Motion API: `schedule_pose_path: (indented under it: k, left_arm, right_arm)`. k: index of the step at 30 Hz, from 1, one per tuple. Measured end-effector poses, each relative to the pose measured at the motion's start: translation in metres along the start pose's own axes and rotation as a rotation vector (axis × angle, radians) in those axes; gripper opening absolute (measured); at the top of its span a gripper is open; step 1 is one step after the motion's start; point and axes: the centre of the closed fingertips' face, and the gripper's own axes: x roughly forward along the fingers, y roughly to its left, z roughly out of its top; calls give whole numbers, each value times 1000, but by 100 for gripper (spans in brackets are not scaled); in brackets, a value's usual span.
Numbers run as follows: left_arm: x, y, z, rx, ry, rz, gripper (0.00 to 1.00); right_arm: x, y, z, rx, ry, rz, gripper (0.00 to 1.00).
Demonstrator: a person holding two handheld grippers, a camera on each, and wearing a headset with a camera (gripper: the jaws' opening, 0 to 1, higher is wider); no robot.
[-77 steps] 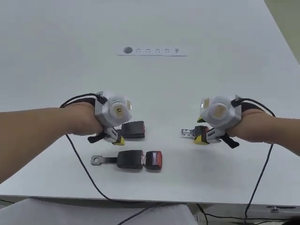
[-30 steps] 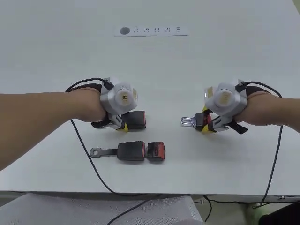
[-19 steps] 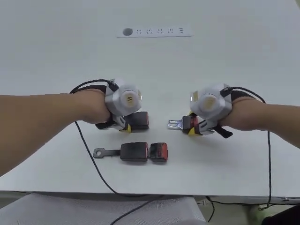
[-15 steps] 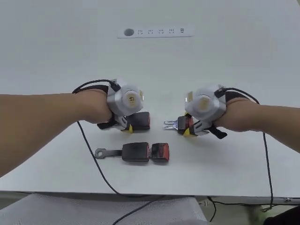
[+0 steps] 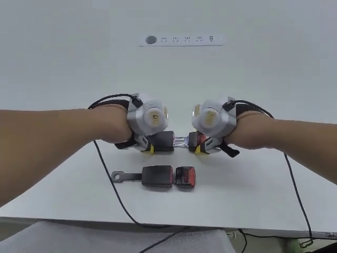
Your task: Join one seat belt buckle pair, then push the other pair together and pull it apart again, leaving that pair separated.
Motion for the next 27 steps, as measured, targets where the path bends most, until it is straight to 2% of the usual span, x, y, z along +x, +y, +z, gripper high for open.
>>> schedule_pose_path:
  k: [4,6,14,19,21,27]
  left_arm:
    - [0,0,0,0,-3,0,32]
    - [0,-1,0,-4,-1,1,32]
    - [0,-2,1,9,9,0,32]
    - [0,-2,1,18,10,-1,32]
    - [0,-3,1,20,9,0,31]
    - [0,-3,1,26,0,0,31]
  right_arm:
    - [-1,0,-1,0,1,1,34]
    - [-2,3,4,-9,-6,3,34]
    - [4,5,9,-24,-25,0,33]
    - [4,4,10,-6,-58,-12,33]
    - [4,4,12,17,-58,-7,32]
    - [6,4,14,6,-59,7,32]
